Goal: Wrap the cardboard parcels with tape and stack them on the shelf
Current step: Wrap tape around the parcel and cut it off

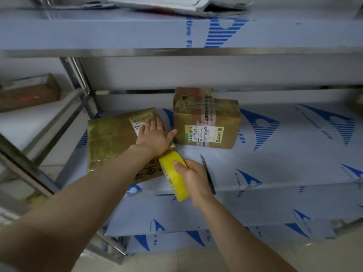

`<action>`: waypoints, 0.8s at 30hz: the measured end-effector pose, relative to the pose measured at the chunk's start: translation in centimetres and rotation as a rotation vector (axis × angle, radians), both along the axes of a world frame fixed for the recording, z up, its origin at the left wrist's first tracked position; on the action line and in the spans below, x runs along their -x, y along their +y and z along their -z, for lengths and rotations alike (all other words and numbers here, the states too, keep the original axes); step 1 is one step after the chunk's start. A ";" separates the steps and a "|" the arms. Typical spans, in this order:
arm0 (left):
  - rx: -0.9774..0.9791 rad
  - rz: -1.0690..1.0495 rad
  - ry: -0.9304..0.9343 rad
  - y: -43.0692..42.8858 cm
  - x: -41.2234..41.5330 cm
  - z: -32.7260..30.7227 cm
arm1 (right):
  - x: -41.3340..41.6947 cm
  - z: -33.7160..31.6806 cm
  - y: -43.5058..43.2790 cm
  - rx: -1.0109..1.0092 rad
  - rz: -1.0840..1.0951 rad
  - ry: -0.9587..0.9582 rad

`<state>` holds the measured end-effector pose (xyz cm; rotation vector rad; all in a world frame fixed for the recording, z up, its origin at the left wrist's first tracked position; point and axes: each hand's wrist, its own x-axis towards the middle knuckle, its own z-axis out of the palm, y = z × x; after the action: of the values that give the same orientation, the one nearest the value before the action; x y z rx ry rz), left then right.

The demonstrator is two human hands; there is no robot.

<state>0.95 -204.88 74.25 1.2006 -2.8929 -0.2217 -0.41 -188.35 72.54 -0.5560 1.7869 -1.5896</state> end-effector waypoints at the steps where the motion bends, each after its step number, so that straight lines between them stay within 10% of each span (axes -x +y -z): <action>1: 0.014 0.026 -0.003 0.3 -0.3 0.3 | 0.1 0.0 0.1 0.005 -0.008 -0.012; 24: 0.155 -0.113 -0.115 -7.9 4.6 -1.4 | 0.8 0.8 -1.4 -0.022 0.098 -0.009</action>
<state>-3.66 -212.82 75.64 1.3864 -2.8600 0.0732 -1.20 -189.70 71.70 -0.4570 1.8478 -1.6334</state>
